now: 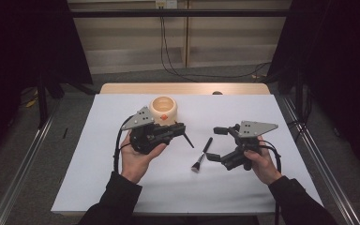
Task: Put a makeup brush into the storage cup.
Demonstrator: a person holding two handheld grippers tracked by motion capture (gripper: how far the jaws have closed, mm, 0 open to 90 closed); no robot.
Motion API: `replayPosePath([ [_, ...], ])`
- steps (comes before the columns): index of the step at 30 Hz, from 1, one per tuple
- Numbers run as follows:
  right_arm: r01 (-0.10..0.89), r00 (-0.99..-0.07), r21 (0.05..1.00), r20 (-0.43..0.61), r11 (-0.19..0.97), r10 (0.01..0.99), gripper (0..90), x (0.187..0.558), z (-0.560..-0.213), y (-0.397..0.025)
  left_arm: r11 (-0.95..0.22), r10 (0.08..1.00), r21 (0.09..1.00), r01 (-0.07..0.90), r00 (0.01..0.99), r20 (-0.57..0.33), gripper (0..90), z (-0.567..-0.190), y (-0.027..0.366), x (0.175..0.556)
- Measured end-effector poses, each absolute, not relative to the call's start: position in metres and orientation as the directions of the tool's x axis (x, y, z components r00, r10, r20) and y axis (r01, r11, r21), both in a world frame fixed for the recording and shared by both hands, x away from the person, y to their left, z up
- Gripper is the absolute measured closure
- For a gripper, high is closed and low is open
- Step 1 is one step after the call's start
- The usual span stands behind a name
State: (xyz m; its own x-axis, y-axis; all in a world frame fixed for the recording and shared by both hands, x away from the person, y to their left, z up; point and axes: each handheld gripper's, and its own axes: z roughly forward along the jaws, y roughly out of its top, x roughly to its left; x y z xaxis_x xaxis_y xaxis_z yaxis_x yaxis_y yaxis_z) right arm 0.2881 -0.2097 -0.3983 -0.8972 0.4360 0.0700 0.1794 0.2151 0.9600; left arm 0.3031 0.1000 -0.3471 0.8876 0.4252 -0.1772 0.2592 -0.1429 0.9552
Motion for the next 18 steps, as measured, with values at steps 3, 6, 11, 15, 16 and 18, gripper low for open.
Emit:
replayPosePath([
  [3, 0.176, -0.868, 0.963, 0.054, 0.204, 0.494, 4.8, 0.284, -0.400, -0.217, -0.137, 0.428, 0.956, 0.260, 0.886, -0.179, 84.0, -0.349, 0.102, 0.304],
  [6, 0.188, -0.845, 0.963, 0.057, 0.196, 0.532, 4.7, 0.279, -0.404, -0.226, -0.144, 0.442, 0.955, 0.261, 0.880, -0.174, 84.0, -0.349, 0.104, 0.305],
  [11, 0.204, -0.820, 0.961, 0.065, 0.185, 0.568, 2.0, 0.271, -0.405, -0.238, -0.140, 0.451, 0.956, 0.259, 0.876, -0.171, 84.0, -0.348, 0.109, 0.306],
  [15, 0.157, -0.770, 0.973, 0.014, 0.167, 0.638, 0.2, 0.259, -0.409, -0.245, -0.152, 0.469, 0.954, 0.258, 0.868, -0.160, 84.0, -0.348, 0.114, 0.309],
  [16, 0.170, -0.763, 0.972, 0.024, 0.164, 0.646, 0.4, 0.257, -0.412, -0.247, -0.154, 0.479, 0.953, 0.262, 0.863, -0.159, 84.0, -0.348, 0.115, 0.310],
  [18, 0.182, -0.753, 0.968, 0.025, 0.172, 0.658, 0.2, 0.253, -0.415, -0.251, -0.141, 0.481, 0.954, 0.264, 0.861, -0.167, 84.0, -0.349, 0.117, 0.312],
])
